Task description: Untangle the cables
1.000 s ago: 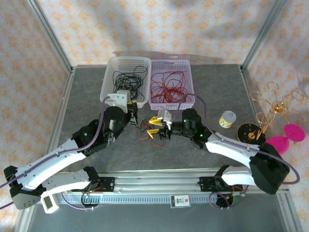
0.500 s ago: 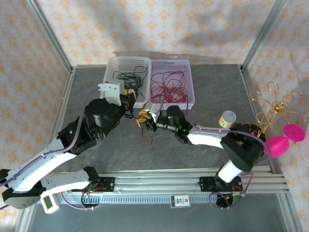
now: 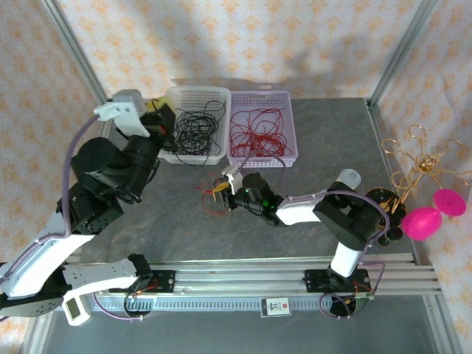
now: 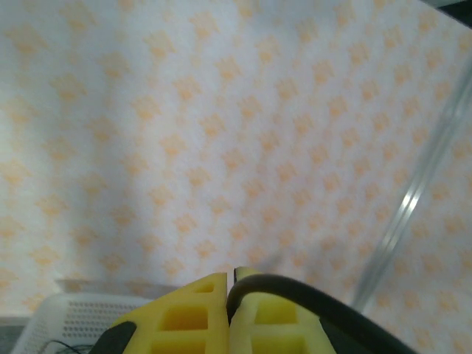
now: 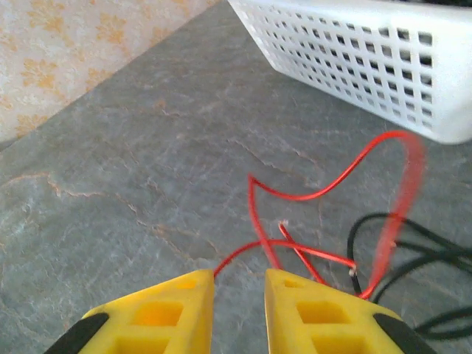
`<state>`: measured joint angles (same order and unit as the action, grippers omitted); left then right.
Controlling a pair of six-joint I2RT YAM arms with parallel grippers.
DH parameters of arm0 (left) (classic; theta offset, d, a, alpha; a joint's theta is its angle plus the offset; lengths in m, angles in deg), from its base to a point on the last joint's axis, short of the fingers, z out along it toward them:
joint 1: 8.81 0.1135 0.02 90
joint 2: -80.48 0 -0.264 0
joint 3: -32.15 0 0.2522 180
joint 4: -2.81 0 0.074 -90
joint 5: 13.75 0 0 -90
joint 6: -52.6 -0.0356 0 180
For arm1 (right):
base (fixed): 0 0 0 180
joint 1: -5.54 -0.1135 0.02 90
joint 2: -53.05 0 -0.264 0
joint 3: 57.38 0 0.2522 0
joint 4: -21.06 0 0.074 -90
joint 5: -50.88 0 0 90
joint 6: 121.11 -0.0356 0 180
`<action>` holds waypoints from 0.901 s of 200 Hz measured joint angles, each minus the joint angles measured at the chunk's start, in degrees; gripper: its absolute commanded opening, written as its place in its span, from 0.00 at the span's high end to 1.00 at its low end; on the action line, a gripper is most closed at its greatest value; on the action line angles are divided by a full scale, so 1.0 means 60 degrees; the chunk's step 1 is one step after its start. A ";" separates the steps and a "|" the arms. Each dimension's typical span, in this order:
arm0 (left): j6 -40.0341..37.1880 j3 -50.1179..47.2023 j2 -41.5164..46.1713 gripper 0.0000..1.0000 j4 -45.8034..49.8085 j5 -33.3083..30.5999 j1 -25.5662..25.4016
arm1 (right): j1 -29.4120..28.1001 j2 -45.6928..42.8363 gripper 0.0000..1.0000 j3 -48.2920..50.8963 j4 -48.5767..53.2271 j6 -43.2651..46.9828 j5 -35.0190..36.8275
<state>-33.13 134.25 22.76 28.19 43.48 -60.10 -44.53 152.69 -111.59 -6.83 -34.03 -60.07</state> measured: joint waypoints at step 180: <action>0.1144 0.1264 -0.6619 1.00 -0.0994 0.0903 0.5410 | 0.0000 -0.6142 0.61 0.1774 0.3075 -0.1093 0.1508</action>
<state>-26.27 141.83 -16.95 22.22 48.90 -27.64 -44.53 115.83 -100.94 11.62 -40.59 -51.02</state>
